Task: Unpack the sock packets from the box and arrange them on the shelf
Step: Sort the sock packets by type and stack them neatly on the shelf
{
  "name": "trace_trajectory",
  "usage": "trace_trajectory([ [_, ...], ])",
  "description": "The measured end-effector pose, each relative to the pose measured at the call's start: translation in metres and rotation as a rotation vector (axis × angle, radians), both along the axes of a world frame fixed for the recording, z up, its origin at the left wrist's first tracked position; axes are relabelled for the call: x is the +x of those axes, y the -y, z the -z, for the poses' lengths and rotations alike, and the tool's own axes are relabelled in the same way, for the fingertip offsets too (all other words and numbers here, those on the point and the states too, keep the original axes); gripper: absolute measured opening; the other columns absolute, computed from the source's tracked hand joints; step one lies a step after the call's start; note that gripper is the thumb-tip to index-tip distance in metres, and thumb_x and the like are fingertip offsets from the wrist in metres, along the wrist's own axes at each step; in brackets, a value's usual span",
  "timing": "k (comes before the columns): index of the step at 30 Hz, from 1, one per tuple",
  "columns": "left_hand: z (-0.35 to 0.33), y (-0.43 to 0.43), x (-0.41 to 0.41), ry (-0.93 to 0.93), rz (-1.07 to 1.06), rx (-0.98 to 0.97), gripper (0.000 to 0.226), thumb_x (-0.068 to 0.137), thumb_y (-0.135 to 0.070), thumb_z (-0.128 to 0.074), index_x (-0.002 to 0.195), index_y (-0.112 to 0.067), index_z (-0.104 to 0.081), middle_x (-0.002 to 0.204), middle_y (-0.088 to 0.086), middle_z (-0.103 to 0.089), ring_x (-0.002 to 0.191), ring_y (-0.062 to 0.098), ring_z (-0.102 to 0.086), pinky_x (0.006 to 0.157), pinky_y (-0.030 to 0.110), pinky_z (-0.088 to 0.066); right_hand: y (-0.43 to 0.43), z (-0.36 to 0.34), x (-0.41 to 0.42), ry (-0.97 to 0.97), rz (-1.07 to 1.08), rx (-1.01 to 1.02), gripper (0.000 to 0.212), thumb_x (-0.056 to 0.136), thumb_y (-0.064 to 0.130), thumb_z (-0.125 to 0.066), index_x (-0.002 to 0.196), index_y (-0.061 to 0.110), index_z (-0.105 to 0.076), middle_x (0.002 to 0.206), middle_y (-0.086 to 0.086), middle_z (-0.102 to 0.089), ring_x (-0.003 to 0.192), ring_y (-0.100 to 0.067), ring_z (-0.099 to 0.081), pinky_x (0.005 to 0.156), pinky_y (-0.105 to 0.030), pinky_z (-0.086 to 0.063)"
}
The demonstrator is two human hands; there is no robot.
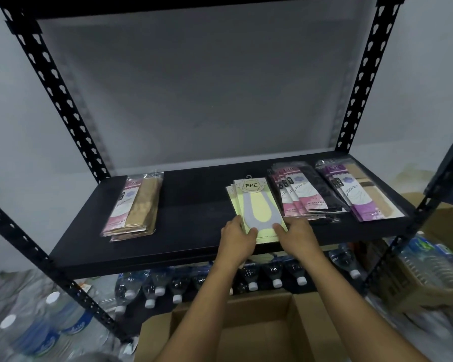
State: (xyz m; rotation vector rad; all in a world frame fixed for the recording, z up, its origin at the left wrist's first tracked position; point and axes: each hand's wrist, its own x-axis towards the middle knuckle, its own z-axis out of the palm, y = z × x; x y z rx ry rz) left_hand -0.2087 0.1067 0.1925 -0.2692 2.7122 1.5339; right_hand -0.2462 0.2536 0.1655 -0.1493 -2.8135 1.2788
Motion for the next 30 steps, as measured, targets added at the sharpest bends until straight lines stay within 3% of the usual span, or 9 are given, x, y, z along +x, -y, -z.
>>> trace_trajectory([
  [4, 0.004, -0.001, 0.001, 0.018, -0.023, 0.039, 0.026, 0.091, -0.029, -0.058, 0.114, -0.018, -0.056, 0.108, 0.010, -0.063, 0.113, 0.034, -0.055, 0.084, 0.039, -0.051, 0.001, 0.002, -0.003, 0.035, -0.013, -0.046, 0.032, 0.088, 0.034, -0.057, 0.109, 0.012, -0.068, 0.113, -0.014, -0.061, 0.091, -0.029, -0.063, 0.083, -0.035, -0.052],
  [6, 0.004, -0.002, 0.002, 0.030, -0.036, 0.071, 0.018, 0.091, -0.027, -0.058, 0.107, -0.019, -0.056, 0.106, 0.006, -0.064, 0.104, 0.029, -0.058, 0.077, 0.035, -0.049, 0.001, 0.002, -0.002, 0.047, -0.018, -0.080, 0.031, 0.087, 0.032, -0.058, 0.109, 0.013, -0.069, 0.114, -0.013, -0.061, 0.094, -0.027, -0.063, 0.087, -0.036, -0.052],
  [9, 0.002, -0.001, 0.001, 0.022, -0.045, 0.143, 0.036, 0.090, -0.029, -0.059, 0.122, -0.013, -0.056, 0.118, -0.001, -0.064, 0.101, 0.021, -0.061, 0.083, 0.033, -0.051, 0.003, 0.001, 0.000, 0.044, -0.016, -0.095, 0.030, 0.088, 0.030, -0.058, 0.110, 0.012, -0.069, 0.119, -0.012, -0.058, 0.099, -0.027, -0.061, 0.092, -0.039, -0.050],
  [12, -0.002, 0.002, -0.001, 0.047, -0.080, 0.202, 0.044, 0.094, -0.019, -0.059, 0.135, -0.009, -0.048, 0.122, -0.005, -0.054, 0.109, 0.014, -0.053, 0.087, 0.025, -0.040, 0.005, 0.000, 0.001, 0.049, -0.019, -0.098, 0.030, 0.090, 0.028, -0.057, 0.111, 0.009, -0.068, 0.122, -0.010, -0.049, 0.101, -0.028, -0.060, 0.091, -0.036, -0.049],
  [15, 0.000, 0.005, -0.005, 0.053, -0.102, 0.202, 0.054, 0.093, -0.020, -0.062, 0.143, -0.009, -0.043, 0.143, 0.003, -0.050, 0.125, 0.020, -0.051, 0.096, 0.028, -0.042, 0.008, 0.001, 0.001, 0.057, -0.028, -0.112, 0.030, 0.087, 0.031, -0.058, 0.107, 0.010, -0.069, 0.119, -0.011, -0.054, 0.096, -0.028, -0.062, 0.086, -0.036, -0.052],
  [19, 0.002, 0.011, -0.008, 0.029, -0.109, 0.173, 0.054, 0.091, -0.018, -0.064, 0.141, -0.010, -0.045, 0.140, 0.001, -0.053, 0.122, 0.020, -0.054, 0.095, 0.028, -0.045, 0.012, 0.004, -0.005, 0.083, -0.034, -0.143, 0.032, 0.082, 0.036, -0.060, 0.101, 0.012, -0.070, 0.111, -0.014, -0.061, 0.090, -0.029, -0.064, 0.082, -0.045, -0.056],
  [24, 0.003, 0.025, -0.013, 0.013, -0.112, 0.114, 0.054, 0.092, -0.013, -0.062, 0.142, -0.010, -0.043, 0.137, 0.005, -0.055, 0.107, 0.016, -0.054, 0.083, 0.025, -0.042, 0.028, -0.002, -0.010, 0.101, -0.071, -0.071, 0.028, 0.088, 0.035, -0.057, 0.098, 0.010, -0.066, 0.111, -0.015, -0.059, 0.082, -0.031, -0.067, 0.071, -0.036, -0.056],
  [28, 0.005, 0.048, -0.016, 0.001, -0.118, 0.092, 0.050, 0.093, -0.011, -0.061, 0.140, -0.011, -0.044, 0.128, 0.002, -0.057, 0.097, 0.010, -0.049, 0.075, 0.020, -0.041, 0.049, -0.003, -0.017, 0.109, -0.112, -0.044, 0.029, 0.092, 0.034, -0.054, 0.106, 0.010, -0.064, 0.119, -0.008, -0.051, 0.054, -0.016, -0.067, 0.042, -0.020, -0.042],
  [30, 0.005, 0.062, -0.016, -0.010, -0.138, 0.080, 0.050, 0.093, -0.011, -0.060, 0.140, -0.011, -0.044, 0.129, 0.001, -0.057, 0.098, 0.011, -0.050, 0.075, 0.020, -0.041, 0.063, -0.003, -0.021, 0.112, -0.141, -0.036, 0.031, 0.092, 0.036, -0.054, 0.109, 0.011, -0.063, 0.120, -0.007, -0.054, 0.050, -0.012, -0.067, 0.044, -0.020, -0.041],
])
